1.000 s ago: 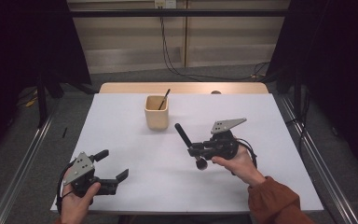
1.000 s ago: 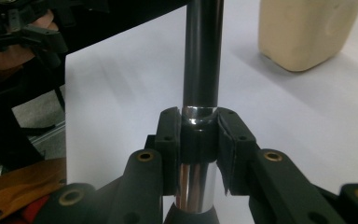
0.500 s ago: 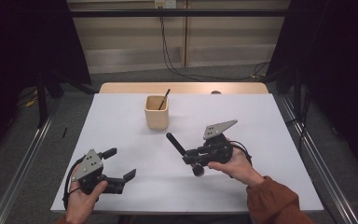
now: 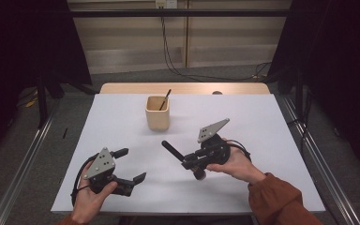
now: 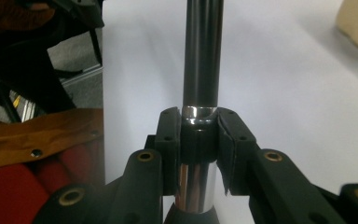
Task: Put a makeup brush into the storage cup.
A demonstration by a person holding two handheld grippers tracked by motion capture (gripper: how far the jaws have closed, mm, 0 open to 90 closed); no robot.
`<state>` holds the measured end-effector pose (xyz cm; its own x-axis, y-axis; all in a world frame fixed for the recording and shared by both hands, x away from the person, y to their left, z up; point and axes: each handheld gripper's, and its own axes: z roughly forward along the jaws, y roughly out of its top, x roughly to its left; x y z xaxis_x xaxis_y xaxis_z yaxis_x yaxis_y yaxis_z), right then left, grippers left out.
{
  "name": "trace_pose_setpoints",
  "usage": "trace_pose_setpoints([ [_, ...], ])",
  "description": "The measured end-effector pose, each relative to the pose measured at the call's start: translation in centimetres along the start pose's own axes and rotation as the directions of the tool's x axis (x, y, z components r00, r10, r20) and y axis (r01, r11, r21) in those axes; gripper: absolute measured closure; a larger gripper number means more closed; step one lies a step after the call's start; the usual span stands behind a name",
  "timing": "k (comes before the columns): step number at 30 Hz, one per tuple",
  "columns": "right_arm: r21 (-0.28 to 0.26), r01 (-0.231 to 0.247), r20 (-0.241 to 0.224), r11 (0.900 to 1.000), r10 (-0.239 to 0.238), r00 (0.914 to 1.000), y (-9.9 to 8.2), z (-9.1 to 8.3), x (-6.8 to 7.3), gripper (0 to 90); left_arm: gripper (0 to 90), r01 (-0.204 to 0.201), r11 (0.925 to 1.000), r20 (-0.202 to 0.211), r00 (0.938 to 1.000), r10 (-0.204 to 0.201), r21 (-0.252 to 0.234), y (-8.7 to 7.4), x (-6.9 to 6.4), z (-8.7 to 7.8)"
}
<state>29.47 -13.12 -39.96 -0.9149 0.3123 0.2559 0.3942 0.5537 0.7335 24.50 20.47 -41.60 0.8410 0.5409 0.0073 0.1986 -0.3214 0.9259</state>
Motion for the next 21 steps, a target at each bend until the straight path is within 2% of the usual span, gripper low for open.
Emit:
trace_pose_setpoints([
  [4,0.053,0.023,-0.024,0.9983,-0.022,0.9995,0.2,0.5,0.3,72.4,2.8,-0.022,0.9996,0.019,0.9996,0.021,0.015,0.5,-0.1,0.2],
  [8,0.097,0.055,-0.034,0.9937,-0.052,0.9981,0.6,0.6,0.5,72.4,2.6,-0.024,0.9995,0.053,0.9983,0.023,0.019,1.0,-0.3,0.7],
  [10,0.097,0.072,-0.013,0.9926,-0.071,0.9974,0.9,0.4,0.6,72.5,2.6,-0.031,0.9990,0.080,0.9964,0.028,0.033,1.3,-0.4,1.0],
  [13,0.106,0.077,-0.025,0.9914,-0.075,0.9969,1.2,0.2,0.6,72.5,2.6,-0.031,0.9986,0.100,0.9946,0.026,0.043,1.6,-0.5,1.5],
  [17,0.147,0.095,-0.035,0.9845,-0.091,0.9952,1.3,0.3,0.5,72.4,2.6,-0.048,0.9967,0.121,0.9919,0.040,0.065,2.0,-0.5,2.0],
  [19,0.176,0.113,-0.040,0.9779,-0.107,0.9934,1.3,0.5,0.5,72.5,2.6,-0.053,0.9956,0.136,0.9899,0.042,0.077,2.2,-0.5,2.3],
  [21,0.196,0.122,-0.051,0.9730,-0.114,0.9922,1.4,0.6,0.6,72.5,2.6,-0.068,0.9937,0.162,0.9853,0.053,0.089,2.3,-0.7,2.6],
])
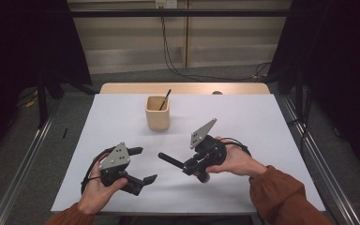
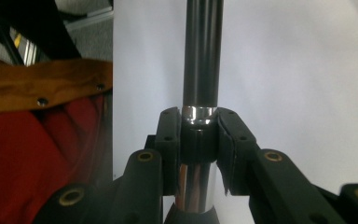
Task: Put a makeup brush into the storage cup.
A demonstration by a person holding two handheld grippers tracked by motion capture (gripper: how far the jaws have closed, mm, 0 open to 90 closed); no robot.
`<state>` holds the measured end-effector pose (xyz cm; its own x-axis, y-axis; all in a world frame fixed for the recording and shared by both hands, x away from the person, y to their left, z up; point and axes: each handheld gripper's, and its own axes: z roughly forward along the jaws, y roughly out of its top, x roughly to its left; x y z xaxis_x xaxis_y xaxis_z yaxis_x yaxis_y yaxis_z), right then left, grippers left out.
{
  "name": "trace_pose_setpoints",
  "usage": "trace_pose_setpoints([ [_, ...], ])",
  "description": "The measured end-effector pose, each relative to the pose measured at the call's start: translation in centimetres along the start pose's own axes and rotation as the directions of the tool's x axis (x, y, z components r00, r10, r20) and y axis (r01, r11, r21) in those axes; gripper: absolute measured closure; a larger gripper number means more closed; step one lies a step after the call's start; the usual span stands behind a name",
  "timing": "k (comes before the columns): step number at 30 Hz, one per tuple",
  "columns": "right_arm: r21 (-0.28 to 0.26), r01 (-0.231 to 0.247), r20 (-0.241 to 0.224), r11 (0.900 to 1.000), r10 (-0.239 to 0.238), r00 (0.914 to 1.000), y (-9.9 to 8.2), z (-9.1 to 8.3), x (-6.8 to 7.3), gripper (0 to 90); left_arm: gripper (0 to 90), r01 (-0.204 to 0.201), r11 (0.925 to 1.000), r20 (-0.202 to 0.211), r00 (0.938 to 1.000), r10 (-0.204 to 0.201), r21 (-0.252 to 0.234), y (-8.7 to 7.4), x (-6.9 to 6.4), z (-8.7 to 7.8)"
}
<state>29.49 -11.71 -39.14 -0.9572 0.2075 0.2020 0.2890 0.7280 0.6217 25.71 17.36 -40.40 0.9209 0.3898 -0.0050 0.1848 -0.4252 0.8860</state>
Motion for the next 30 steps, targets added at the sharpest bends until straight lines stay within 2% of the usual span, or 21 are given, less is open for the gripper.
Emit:
trace_pose_setpoints([
  [3,0.037,0.015,-0.006,0.9992,-0.015,0.9999,0.2,0.2,0.2,72.5,2.6,-0.004,0.9999,0.022,0.9997,0.004,0.015,0.1,-0.2,0.4],
  [8,0.087,0.032,-0.016,0.9957,-0.031,0.9994,0.4,0.5,0.3,72.5,2.6,-0.005,0.9994,0.036,0.9994,0.004,0.035,0.1,-0.2,0.9],
  [13,0.152,0.038,-0.028,0.9877,-0.034,0.9990,0.6,0.6,0.2,72.5,3.5,-0.014,0.9987,0.051,0.9986,0.012,0.050,0.6,0.1,1.0],
  [17,0.159,0.048,-0.040,0.9861,-0.042,0.9983,0.8,0.6,0.1,72.5,3.4,-0.033,0.9963,0.063,0.9976,0.028,0.079,1.1,0.4,1.3],
  [24,0.226,0.062,-0.050,0.9722,-0.052,0.9974,1.1,0.9,-0.1,72.5,3.4,-0.044,0.9941,0.080,0.9961,0.036,0.099,1.6,0.4,2.0],
  [26,0.232,0.075,-0.059,0.9697,-0.063,0.9963,1.2,1.0,-0.3,72.5,3.5,-0.054,0.9921,0.091,0.9949,0.044,0.113,1.6,0.4,2.1],
  [30,0.260,0.071,-0.071,0.9629,-0.054,0.9960,1.3,1.5,-0.5,72.5,3.6,-0.075,0.9876,0.087,0.9942,0.063,0.138,1.8,0.5,2.2],
])
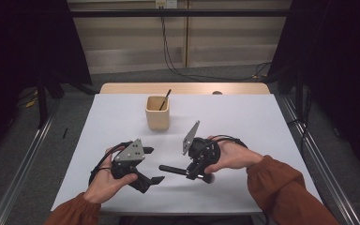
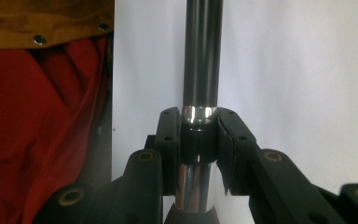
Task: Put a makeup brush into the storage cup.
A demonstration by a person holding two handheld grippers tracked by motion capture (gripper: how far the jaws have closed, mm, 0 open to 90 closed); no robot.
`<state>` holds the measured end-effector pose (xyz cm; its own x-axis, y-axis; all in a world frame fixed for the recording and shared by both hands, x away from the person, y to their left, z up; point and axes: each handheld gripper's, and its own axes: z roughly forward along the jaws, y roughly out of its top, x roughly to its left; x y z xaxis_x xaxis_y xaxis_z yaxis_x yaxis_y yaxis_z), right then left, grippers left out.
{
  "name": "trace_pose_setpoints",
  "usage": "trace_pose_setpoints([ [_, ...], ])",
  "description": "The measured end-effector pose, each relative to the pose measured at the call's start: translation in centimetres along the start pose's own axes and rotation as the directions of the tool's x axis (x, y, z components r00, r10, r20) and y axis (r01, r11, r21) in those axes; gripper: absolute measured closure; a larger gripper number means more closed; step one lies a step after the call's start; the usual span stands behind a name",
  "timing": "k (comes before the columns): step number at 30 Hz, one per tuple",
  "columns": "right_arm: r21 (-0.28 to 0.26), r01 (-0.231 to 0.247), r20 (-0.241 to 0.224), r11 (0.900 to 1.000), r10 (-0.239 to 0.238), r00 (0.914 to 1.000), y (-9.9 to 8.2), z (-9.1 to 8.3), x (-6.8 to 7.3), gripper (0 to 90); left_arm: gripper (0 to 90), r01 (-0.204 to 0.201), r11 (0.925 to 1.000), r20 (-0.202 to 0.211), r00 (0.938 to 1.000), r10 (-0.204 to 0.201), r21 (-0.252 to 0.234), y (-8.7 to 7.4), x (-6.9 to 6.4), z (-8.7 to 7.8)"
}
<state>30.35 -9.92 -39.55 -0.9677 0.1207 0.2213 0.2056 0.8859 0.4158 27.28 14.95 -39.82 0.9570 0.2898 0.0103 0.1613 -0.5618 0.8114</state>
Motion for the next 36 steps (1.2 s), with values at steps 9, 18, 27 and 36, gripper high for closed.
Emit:
trace_pose_setpoints([
  [9,0.082,0.027,-0.004,0.9962,-0.026,0.9996,0.7,0.7,-0.2,72.5,4.2,-0.009,0.9988,0.026,0.9996,0.007,0.049,0.4,0.4,0.5],
  [18,0.158,0.056,-0.009,0.9858,-0.056,0.9984,1.3,1.2,0.2,72.5,3.9,-0.027,0.9915,0.075,0.9971,0.017,0.127,0.5,0.6,1.4],
  [27,0.201,0.081,-0.007,0.9762,-0.081,0.9967,1.6,1.4,0.3,72.5,4.6,-0.033,0.9755,0.176,0.9843,-0.006,0.217,1.0,0.7,2.2],
  [36,0.214,0.087,-0.016,0.9731,-0.085,0.9962,1.5,1.5,0.0,72.5,4.7,-0.018,0.9513,0.228,0.9721,-0.055,0.308,1.0,1.1,3.2],
])
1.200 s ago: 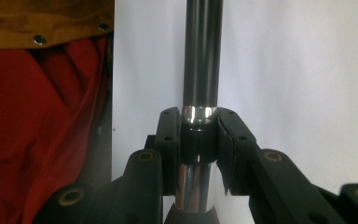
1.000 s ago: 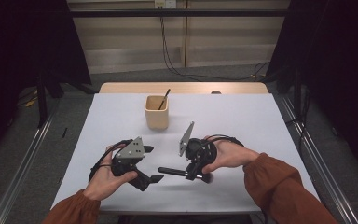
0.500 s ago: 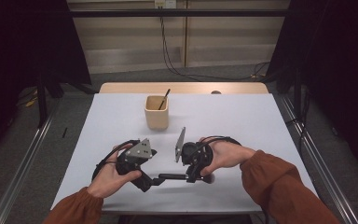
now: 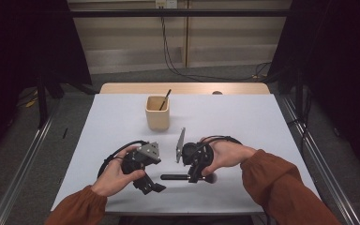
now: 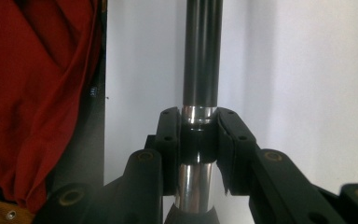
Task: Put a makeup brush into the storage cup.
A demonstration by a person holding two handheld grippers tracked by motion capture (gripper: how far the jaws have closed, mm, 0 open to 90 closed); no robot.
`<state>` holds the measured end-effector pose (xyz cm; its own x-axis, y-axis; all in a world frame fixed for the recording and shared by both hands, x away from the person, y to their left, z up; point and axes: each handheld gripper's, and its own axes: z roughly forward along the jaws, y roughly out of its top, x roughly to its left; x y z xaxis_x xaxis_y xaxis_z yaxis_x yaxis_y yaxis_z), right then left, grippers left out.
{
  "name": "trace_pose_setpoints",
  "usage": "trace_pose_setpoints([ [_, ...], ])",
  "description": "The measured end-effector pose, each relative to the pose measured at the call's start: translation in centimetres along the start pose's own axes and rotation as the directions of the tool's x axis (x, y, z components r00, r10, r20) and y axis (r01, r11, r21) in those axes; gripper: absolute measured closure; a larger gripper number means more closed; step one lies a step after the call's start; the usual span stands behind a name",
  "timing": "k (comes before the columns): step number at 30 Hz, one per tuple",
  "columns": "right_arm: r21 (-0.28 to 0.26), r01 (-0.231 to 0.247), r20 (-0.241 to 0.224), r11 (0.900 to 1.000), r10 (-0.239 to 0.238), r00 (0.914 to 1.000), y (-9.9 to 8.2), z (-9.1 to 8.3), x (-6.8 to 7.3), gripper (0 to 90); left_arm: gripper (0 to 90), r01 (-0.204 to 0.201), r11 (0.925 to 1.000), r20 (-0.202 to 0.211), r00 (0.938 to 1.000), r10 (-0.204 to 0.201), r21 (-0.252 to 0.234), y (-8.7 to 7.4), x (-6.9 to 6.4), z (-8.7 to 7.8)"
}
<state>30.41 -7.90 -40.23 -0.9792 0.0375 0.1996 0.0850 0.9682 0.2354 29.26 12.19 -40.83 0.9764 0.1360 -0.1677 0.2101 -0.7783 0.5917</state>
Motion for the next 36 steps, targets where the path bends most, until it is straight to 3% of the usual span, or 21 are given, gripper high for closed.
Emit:
trace_pose_setpoints([
  [3,-0.009,-0.013,0.001,0.9999,0.013,0.9999,0.0,0.0,0.0,72.4,6.0,0.008,0.9999,-0.001,1.0000,-0.008,-0.014,0.1,0.1,0.1],
  [9,-0.005,0.001,-0.004,1.0000,-0.001,1.0000,0.1,0.1,0.1,72.5,9.0,-0.042,0.9976,0.007,0.9991,0.042,0.056,0.2,0.1,0.7],
  [11,-0.006,0.002,-0.003,1.0000,-0.002,1.0000,0.2,0.1,0.1,72.4,15.6,-0.055,0.9968,-0.006,0.9984,0.056,0.058,0.2,0.0,0.8],
  [14,-0.010,0.012,-0.004,0.9999,-0.012,0.9999,0.2,0.2,0.0,72.5,16.8,-0.046,0.9980,-0.036,0.9982,0.048,0.044,0.3,0.1,1.0],
  [16,-0.011,0.007,-0.004,0.9999,-0.007,1.0000,0.2,0.2,0.1,72.4,25.5,-0.063,0.9976,-0.051,0.9966,0.064,0.027,0.4,0.1,0.9],
  [18,-0.013,0.007,-0.003,0.9999,-0.007,1.0000,0.2,0.2,0.1,72.4,32.4,-0.063,0.9973,-0.036,0.9973,0.065,0.036,0.4,0.2,1.0],
  [22,-0.016,0.000,0.001,0.9999,0.000,1.0000,0.1,0.2,-0.1,72.5,37.3,-0.073,0.9956,-0.029,0.9968,0.074,0.059,0.5,0.0,1.3],
  [24,-0.011,0.001,0.004,0.9999,-0.001,1.0000,0.1,0.3,-0.1,72.4,41.4,-0.081,0.9951,-0.010,0.9966,0.082,0.057,0.6,0.0,1.4],
  [30,-0.021,0.009,0.003,0.9997,-0.009,1.0000,0.2,0.4,-0.2,72.4,54.5,-0.082,0.9957,-0.015,0.9965,0.082,0.044,1.2,0.0,1.9],
  [33,-0.025,0.010,0.007,0.9996,-0.010,0.9999,0.2,0.3,-0.2,72.4,57.8,-0.094,0.9938,0.003,0.9955,0.094,0.059,1.5,-0.1,2.0],
  [36,-0.030,0.015,0.005,0.9994,-0.015,0.9999,0.2,0.3,-0.2,72.4,62.5,-0.099,0.9944,-0.018,0.9949,0.099,0.038,1.6,-0.3,2.4],
])
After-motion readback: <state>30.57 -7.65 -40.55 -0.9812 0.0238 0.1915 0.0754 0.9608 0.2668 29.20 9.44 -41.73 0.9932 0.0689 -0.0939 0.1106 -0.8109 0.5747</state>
